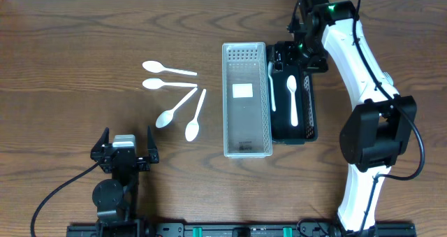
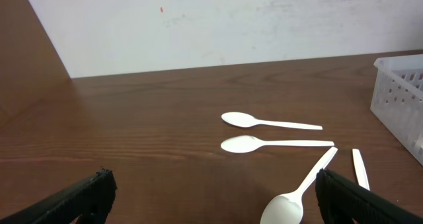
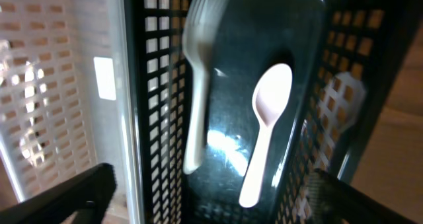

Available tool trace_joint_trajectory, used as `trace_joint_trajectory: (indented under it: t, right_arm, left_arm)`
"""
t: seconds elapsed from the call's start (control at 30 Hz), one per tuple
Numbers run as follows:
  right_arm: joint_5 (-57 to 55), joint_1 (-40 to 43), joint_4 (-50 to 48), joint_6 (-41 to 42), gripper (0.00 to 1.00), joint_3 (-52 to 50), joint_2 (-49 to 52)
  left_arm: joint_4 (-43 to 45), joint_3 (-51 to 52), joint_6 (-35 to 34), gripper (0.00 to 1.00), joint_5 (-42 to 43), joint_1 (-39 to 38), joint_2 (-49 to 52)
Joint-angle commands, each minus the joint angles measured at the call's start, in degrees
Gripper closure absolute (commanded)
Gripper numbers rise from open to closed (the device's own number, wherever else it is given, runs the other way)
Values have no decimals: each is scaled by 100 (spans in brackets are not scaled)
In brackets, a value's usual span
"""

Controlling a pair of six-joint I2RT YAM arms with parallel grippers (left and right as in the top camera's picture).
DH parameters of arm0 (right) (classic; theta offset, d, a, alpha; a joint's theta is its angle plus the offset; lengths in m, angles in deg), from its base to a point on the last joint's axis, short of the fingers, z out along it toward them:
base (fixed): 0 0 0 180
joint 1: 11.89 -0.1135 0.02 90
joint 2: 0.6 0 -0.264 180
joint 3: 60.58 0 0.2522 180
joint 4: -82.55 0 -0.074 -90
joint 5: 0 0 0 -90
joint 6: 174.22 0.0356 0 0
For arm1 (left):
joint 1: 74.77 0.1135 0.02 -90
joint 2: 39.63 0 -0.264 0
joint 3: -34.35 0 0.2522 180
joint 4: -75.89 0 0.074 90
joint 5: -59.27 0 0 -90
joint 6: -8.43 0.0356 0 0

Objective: Pack container
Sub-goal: 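Carry the white fork into the black basket and release, then move right gripper to the second white fork and grasp it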

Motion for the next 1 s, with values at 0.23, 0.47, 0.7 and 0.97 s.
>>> trace_joint_trajectory:
  t: [0.23,0.47,0.7,0.97]
  right_arm:
    - [-216,872,986,-1539,1,1248,-7]
    - [-1429,1683,1502,-2459,1,1384,-4]
    - [-1467,2367,1322,-3185,1,616,-4]
    - [-1462,2911,546,-3222,1,-422,-4]
  left_arm:
    - [-61,166,-46,2,-24,26,-31]
    - [-61,166,-46,2,-24,26,-31]
    - [-61,166,-46,2,-24,26,-31]
    - [-61,166,-46,2,-24,26,-31]
